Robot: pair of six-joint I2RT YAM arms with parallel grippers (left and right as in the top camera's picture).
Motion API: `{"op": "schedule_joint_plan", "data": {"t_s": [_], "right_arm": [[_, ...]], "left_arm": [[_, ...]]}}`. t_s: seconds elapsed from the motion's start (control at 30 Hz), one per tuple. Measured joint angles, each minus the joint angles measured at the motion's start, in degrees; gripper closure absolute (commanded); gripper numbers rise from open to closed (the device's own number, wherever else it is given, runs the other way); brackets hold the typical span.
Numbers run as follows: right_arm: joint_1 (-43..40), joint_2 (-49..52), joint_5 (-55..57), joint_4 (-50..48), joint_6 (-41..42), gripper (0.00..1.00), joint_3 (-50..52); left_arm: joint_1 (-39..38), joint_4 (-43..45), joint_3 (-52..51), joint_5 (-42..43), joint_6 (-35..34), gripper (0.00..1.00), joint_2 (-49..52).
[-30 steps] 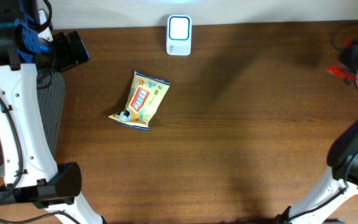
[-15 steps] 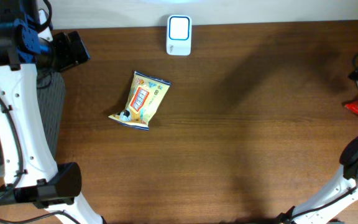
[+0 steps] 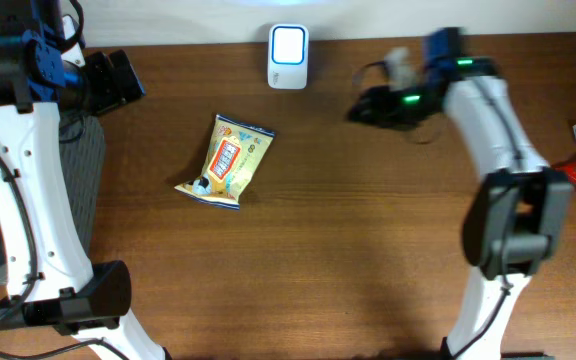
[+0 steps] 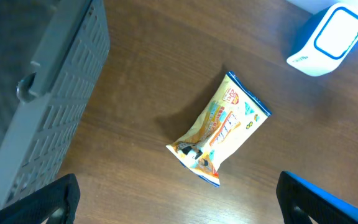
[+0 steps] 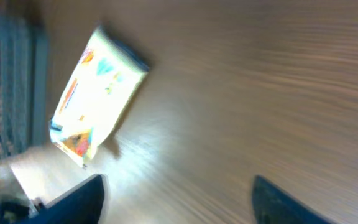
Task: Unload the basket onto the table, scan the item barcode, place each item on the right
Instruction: 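Move the right gripper to the yellow snack bag and grasp it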
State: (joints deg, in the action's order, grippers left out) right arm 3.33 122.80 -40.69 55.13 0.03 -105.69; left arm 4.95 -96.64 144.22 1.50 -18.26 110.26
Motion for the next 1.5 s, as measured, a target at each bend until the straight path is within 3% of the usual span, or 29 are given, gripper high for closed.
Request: {"op": "schedule_joint_plan", "data": {"t_s": [0.07, 0.17, 0.2, 0.33, 0.47, 0.6, 0.63, 0.73, 0.8, 0.87, 1.1, 1.17, 1.27, 1.3, 1.37, 1.5], "right_arm": [[7.3, 0.5, 0.0, -3.5, -0.3, 0.33, 0.0], [17.3, 1.7, 0.8, -8.2, 0.4, 0.05, 0.0], [20.8, 2.5, 2.1, -9.4, 0.7, 0.01, 0.0], [29.7, 4.6, 12.0, -10.1, -2.0, 0.01, 0.0], [39.0, 6.6, 29.4, -10.5, -5.4, 0.01, 0.0], [43.7, 7.6, 36.5, -12.6, -8.4, 0.00, 0.0], [44.4, 8.0, 37.6, -13.0, -9.1, 0.06, 0.0], [44.9, 9.7, 40.3, -13.3, -10.0, 0.62, 0.0], [44.8, 10.3, 42.5, -11.4, -10.3, 0.86, 0.1], [44.5, 10.4, 44.0, -8.6, -9.5, 0.96, 0.1], [39.7, 9.9, 49.0, 4.3, -0.3, 0.96, 0.1], [36.8, 8.8, 51.7, 9.1, 2.4, 0.93, 0.1], [32.3, 6.2, 56.5, 16.7, 4.5, 0.75, 0.1], [31.0, 5.3, 58.6, 18.6, 5.5, 0.62, 0.1], [27.2, 3.4, 64.3, 22.3, 8.6, 0.27, 0.1], [19.9, 2.8, 65.9, 26.9, 10.8, 0.25, -2.8]], "left_arm": [[0.0, 0.0, 0.0, 0.0, 0.0, 0.01, 0.0], [0.0, 0.0, 0.0, 0.0, 0.0, 0.01, 0.0], [0.0, 0.0, 0.0, 0.0, 0.0, 0.01, 0.0], [0.0, 0.0, 0.0, 0.0, 0.0, 0.01, 0.0], [0.0, 0.0, 0.0, 0.0, 0.0, 0.01, 0.0], [0.0, 0.0, 0.0, 0.0, 0.0, 0.01, 0.0], [0.0, 0.0, 0.0, 0.0, 0.0, 0.01, 0.0], [0.0, 0.0, 0.0, 0.0, 0.0, 0.01, 0.0], [0.0, 0.0, 0.0, 0.0, 0.0, 0.01, 0.0], [0.0, 0.0, 0.0, 0.0, 0.0, 0.01, 0.0], [0.0, 0.0, 0.0, 0.0, 0.0, 0.01, 0.0], [0.0, 0.0, 0.0, 0.0, 0.0, 0.01, 0.0], [0.0, 0.0, 0.0, 0.0, 0.0, 0.01, 0.0], [0.0, 0.0, 0.0, 0.0, 0.0, 0.01, 0.0], [0.0, 0.0, 0.0, 0.0, 0.0, 0.01, 0.0], [0.0, 0.0, 0.0, 0.0, 0.0, 0.01, 0.0]]}}
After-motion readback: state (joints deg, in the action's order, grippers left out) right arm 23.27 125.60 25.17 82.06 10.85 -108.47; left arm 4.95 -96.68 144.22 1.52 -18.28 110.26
